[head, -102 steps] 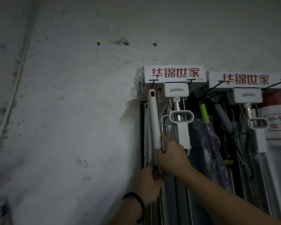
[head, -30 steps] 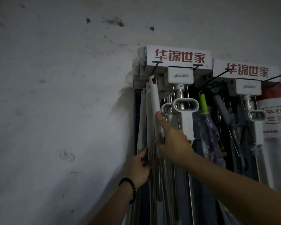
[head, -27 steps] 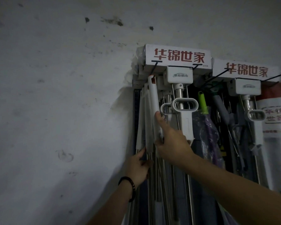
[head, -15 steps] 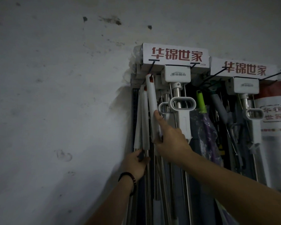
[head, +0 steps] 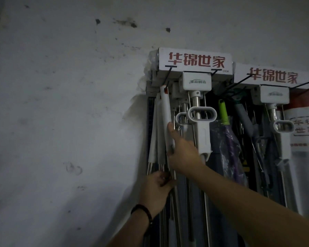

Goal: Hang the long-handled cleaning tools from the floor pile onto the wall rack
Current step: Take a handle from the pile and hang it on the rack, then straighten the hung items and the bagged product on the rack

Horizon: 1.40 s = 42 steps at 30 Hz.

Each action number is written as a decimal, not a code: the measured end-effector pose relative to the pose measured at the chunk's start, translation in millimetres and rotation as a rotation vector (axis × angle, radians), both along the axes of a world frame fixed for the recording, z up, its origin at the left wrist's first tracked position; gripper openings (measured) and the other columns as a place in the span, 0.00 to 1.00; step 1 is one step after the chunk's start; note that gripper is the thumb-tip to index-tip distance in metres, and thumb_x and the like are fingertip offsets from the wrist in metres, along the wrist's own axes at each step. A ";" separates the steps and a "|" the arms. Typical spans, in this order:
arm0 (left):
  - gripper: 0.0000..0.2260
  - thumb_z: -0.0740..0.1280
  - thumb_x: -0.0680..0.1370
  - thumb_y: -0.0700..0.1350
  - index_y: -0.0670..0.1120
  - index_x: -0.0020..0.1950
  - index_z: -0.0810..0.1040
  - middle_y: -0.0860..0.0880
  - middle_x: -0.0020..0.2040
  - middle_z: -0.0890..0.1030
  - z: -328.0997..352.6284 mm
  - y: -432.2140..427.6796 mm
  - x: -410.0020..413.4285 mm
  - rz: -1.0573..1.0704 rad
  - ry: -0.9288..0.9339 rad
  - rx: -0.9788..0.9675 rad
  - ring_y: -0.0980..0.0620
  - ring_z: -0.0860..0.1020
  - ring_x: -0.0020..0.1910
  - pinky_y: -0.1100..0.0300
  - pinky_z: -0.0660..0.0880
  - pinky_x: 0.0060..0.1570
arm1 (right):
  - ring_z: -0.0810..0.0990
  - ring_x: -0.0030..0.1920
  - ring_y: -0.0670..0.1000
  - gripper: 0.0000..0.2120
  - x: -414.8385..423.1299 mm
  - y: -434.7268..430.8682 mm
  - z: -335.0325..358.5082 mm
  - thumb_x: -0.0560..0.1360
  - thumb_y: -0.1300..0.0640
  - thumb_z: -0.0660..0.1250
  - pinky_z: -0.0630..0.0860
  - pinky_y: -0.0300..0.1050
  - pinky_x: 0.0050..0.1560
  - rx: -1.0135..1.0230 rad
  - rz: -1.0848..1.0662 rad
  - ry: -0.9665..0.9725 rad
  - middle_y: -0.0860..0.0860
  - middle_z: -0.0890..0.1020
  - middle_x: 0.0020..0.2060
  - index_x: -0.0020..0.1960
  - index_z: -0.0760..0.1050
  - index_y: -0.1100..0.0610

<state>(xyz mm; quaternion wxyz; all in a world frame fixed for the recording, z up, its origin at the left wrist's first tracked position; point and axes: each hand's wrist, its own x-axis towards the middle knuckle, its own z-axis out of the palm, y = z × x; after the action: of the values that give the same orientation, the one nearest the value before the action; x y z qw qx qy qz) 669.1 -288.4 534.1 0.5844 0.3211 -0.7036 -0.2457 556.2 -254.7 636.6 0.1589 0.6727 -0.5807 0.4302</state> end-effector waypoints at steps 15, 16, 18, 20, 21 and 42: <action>0.08 0.73 0.76 0.45 0.47 0.37 0.81 0.45 0.33 0.84 28.5 -15.7 9.0 0.138 -0.223 0.002 0.50 0.83 0.33 0.50 0.82 0.40 | 0.83 0.47 0.57 0.46 0.5 -27.9 7.3 0.80 0.63 0.66 0.85 0.57 0.51 0.115 -0.036 0.050 0.58 0.79 0.51 0.84 0.40 0.40; 0.08 0.71 0.76 0.44 0.49 0.37 0.80 0.48 0.33 0.84 36.5 -10.5 14.2 0.181 -0.256 -0.051 0.53 0.83 0.34 0.52 0.82 0.41 | 0.83 0.50 0.59 0.41 2.4 -21.6 8.6 0.80 0.60 0.67 0.85 0.57 0.52 0.119 -0.042 0.094 0.59 0.80 0.53 0.83 0.48 0.45; 0.07 0.69 0.76 0.40 0.51 0.41 0.81 0.54 0.35 0.84 60.2 1.4 25.0 0.260 -0.278 -0.182 0.62 0.81 0.35 0.61 0.80 0.41 | 0.84 0.53 0.60 0.26 3.8 -4.9 16.8 0.79 0.53 0.69 0.84 0.57 0.53 0.066 -0.005 0.163 0.59 0.81 0.55 0.74 0.65 0.55; 0.09 0.70 0.76 0.39 0.53 0.49 0.83 0.56 0.43 0.85 94.5 14.8 35.6 0.305 -0.275 -0.311 0.65 0.81 0.42 0.70 0.77 0.42 | 0.84 0.51 0.58 0.17 1.4 19.1 35.4 0.80 0.48 0.67 0.84 0.56 0.52 -0.073 0.059 0.214 0.57 0.82 0.53 0.66 0.72 0.55; 0.09 0.72 0.76 0.40 0.54 0.52 0.82 0.57 0.47 0.85 113.3 20.6 40.9 0.330 -0.271 -0.378 0.63 0.82 0.45 0.71 0.76 0.44 | 0.83 0.52 0.57 0.15 -2.1 31.2 48.2 0.81 0.47 0.66 0.82 0.55 0.52 -0.169 0.070 0.258 0.56 0.81 0.53 0.64 0.73 0.53; 0.37 0.74 0.70 0.60 0.60 0.77 0.62 0.44 0.73 0.63 315.8 81.2 -23.1 1.008 -0.995 -0.680 0.37 0.64 0.72 0.43 0.72 0.67 | 0.69 0.70 0.64 0.33 -105.7 59.6 215.5 0.78 0.38 0.61 0.71 0.62 0.66 -0.334 -0.353 0.448 0.61 0.68 0.70 0.81 0.58 0.45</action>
<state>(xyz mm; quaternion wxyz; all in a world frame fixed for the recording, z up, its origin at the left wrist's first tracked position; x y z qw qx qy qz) 645.9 -207.2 849.9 0.3078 0.4775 -0.6886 0.4507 450.6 -195.0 852.1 0.4630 0.6042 -0.5602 0.3266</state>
